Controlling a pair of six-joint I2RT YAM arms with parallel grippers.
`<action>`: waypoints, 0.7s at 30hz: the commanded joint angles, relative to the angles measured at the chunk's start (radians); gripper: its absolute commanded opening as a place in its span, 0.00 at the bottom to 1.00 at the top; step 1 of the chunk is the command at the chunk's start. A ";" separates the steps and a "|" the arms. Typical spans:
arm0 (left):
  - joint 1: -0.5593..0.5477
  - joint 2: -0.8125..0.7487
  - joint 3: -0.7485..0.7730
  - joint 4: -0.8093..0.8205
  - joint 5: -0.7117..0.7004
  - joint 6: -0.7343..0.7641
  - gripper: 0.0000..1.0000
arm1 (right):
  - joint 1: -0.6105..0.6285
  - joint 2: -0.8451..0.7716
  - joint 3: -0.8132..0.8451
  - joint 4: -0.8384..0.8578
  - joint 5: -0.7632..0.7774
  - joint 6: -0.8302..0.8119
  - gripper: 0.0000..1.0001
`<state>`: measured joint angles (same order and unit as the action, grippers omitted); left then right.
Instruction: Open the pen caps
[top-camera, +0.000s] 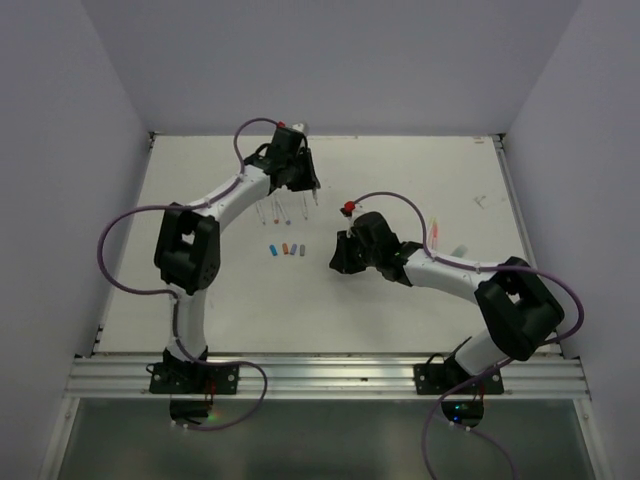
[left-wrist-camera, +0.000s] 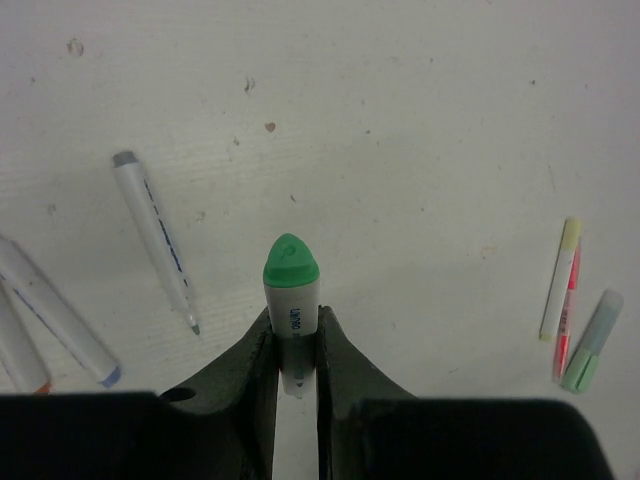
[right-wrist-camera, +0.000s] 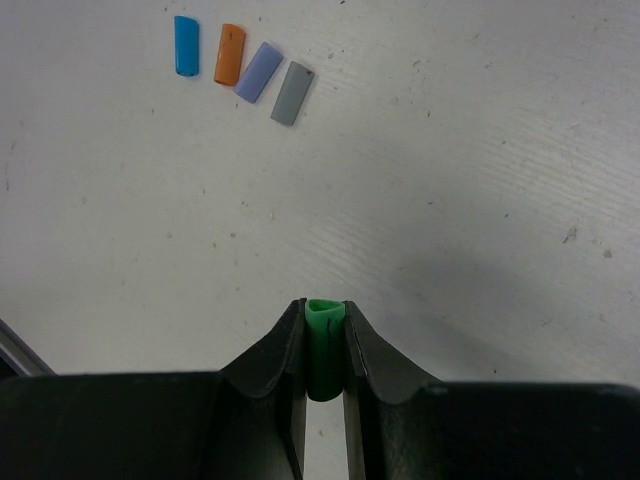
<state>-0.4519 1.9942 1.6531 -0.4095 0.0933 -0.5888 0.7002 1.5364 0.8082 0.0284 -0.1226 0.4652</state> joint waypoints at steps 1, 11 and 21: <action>-0.001 0.090 0.135 -0.049 0.069 0.058 0.00 | 0.002 -0.012 0.006 0.027 0.001 0.024 0.00; 0.019 0.270 0.217 -0.072 0.056 0.087 0.00 | 0.002 -0.027 -0.007 0.010 -0.009 0.020 0.00; 0.039 0.321 0.182 -0.034 0.034 0.099 0.08 | 0.002 0.001 0.009 0.002 -0.026 0.016 0.00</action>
<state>-0.4213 2.3043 1.8263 -0.4633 0.1265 -0.5282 0.7002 1.5360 0.8047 0.0216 -0.1276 0.4789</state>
